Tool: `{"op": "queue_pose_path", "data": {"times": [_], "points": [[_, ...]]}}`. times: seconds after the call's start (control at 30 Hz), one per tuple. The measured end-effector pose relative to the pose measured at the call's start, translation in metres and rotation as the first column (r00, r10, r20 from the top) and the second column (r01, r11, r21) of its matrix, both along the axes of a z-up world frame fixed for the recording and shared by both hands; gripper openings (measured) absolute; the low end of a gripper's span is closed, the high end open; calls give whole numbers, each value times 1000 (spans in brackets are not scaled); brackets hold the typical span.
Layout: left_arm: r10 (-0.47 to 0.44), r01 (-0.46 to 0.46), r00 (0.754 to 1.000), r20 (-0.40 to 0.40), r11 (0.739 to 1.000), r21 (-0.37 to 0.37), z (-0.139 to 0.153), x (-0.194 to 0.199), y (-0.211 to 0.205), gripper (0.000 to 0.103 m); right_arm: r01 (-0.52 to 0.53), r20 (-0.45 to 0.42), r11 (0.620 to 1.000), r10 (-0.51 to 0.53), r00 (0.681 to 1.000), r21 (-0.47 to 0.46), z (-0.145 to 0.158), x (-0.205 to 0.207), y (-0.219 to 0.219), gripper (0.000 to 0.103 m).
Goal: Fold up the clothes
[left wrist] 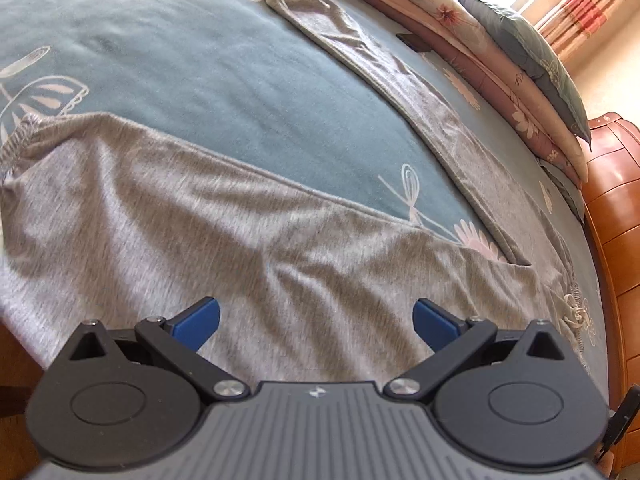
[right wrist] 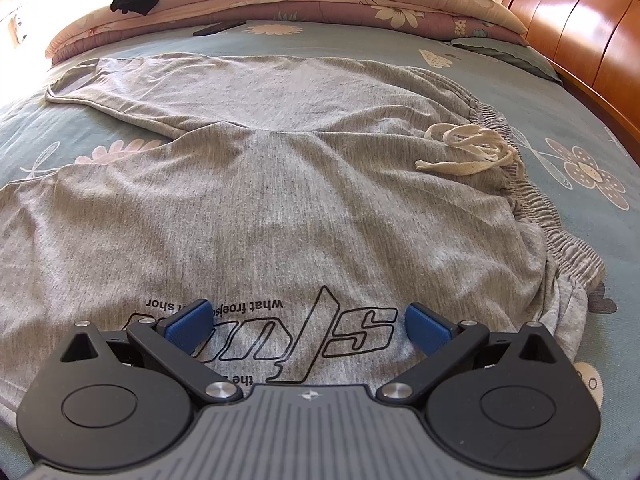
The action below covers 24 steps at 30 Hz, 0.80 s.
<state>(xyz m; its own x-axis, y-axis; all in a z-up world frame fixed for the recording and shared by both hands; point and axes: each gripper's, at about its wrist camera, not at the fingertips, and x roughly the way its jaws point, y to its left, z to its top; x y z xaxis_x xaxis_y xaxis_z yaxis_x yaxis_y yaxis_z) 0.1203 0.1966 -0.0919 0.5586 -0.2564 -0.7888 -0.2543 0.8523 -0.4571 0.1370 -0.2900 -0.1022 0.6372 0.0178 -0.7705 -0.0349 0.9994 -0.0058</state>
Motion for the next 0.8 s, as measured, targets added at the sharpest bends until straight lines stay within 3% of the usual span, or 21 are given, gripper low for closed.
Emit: {"op": "queue_pose_path", "data": {"times": [0.2, 0.27, 0.4, 0.5, 0.57, 0.73, 0.8], "points": [[45, -42, 998, 46, 997, -63, 11, -25, 34, 102, -19, 17, 998, 18, 1000, 62, 31, -22, 7, 103], [17, -10, 998, 64, 994, -111, 16, -28, 40, 102, -34, 26, 994, 31, 999, 108, 37, -34, 14, 103], [-43, 51, 997, 62, 990, -131, 11, -25, 39, 102, -69, -36, 985, 76, 996, 156, 22, -42, 38, 103], [-50, 52, 999, 19, 989, -136, -5, -25, 43, 102, -81, -59, 996, 84, 995, 45, 7, -43, 62, 103], [-30, 35, 999, 35, 988, -149, -7, -33, 53, 102, -107, -35, 993, 106, 994, -42, 3, -47, 74, 103], [55, -52, 998, 33, 995, -89, 0, -51, 85, 102, -62, -3, 998, 62, 998, 12, 0, -52, 65, 103], [78, -72, 996, 49, 992, -105, 3, -53, 98, 102, -55, 16, 998, 55, 998, 5, -2, -55, 67, 103]]}}
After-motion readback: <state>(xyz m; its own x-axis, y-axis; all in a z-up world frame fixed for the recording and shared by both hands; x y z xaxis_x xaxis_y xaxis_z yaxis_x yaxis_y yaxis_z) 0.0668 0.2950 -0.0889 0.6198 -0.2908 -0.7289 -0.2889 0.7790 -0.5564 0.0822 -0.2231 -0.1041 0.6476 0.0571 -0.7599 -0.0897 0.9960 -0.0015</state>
